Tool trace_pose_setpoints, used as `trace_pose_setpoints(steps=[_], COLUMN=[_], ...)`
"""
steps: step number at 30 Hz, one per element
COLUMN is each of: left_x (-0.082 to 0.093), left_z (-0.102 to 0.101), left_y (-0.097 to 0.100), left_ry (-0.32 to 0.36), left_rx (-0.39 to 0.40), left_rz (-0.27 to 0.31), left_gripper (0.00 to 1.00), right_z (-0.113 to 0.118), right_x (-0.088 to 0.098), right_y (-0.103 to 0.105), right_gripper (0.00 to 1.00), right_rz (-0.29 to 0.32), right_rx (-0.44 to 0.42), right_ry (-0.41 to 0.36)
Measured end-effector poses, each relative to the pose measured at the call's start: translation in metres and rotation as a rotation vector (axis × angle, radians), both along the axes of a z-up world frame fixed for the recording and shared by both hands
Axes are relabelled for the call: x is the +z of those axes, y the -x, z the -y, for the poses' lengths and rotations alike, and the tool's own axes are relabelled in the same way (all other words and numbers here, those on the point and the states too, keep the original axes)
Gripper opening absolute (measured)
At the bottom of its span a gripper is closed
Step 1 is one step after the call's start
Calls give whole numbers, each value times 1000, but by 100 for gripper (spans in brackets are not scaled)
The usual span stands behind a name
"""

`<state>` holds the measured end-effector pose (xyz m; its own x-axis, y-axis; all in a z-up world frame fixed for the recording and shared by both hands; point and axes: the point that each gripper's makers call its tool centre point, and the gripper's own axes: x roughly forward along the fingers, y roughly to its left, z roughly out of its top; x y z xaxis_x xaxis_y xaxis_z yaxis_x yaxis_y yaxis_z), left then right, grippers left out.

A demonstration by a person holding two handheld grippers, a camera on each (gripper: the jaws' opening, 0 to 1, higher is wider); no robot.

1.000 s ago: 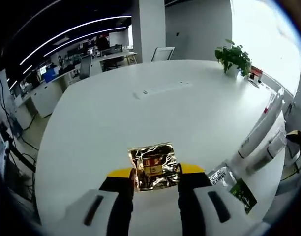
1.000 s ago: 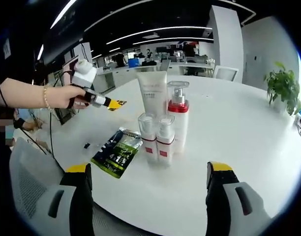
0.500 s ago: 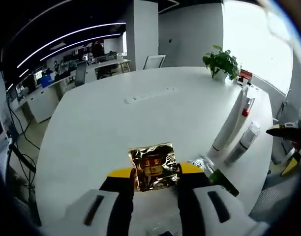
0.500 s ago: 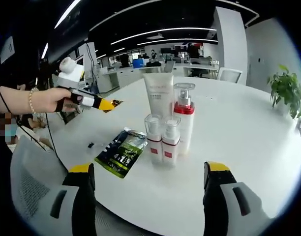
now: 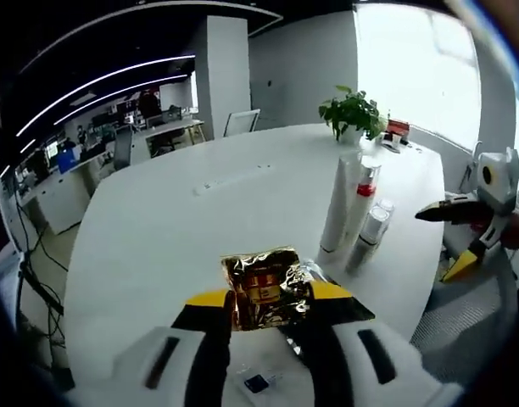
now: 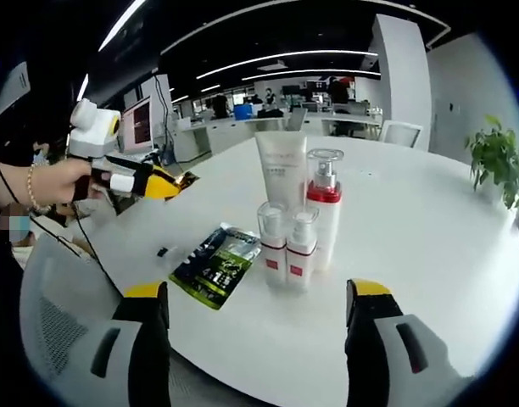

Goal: Arrange the skincare products in the storage area until every visible bottle or jar stands upright without overlapping.

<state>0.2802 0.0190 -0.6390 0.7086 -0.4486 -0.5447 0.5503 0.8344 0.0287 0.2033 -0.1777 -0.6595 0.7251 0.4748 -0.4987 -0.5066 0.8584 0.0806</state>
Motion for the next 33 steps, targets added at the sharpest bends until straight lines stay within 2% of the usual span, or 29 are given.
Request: trace_pose_setpoints(steps=[9,11,15,16,19,23,25,27,30,33], left_x=[7,5,4,4,4,6,6,6,11,13], left_z=[8,15,22,22,28,32,35,36,37,37], left_y=[31,42,55,55,63,67,69,71,71,71], left_ry=[-48,-64,-76,-74,-75,-74,-77,-79,-72,-66], left_rx=[-97,-173,-221,-222,-245,-270,-283,-286,-287,-285], left_rz=[26,21,32,33,34,44,46,49,59,71], left_gripper=[33,34,33,33,33,33,33,33,33,33], right_z=[-8,-20,-40,-48,-59,-74,-83,-91,-98,-104], right_x=[7,15,27,29,33,36,39,42,43,40], right_y=[2,4,4,4,3,4,4,4,1,-1], right_gripper=[79,74,59,56,46,32,26,23,24,22], right_rz=[7,9,20,9,18,-4,-28,-49,-61,-80], right_rx=[35,66,112,124,147,180,202,213,216,221], right_ry=[-21,-62,-128,-164,-201,-251,-304,-352,-392,-406])
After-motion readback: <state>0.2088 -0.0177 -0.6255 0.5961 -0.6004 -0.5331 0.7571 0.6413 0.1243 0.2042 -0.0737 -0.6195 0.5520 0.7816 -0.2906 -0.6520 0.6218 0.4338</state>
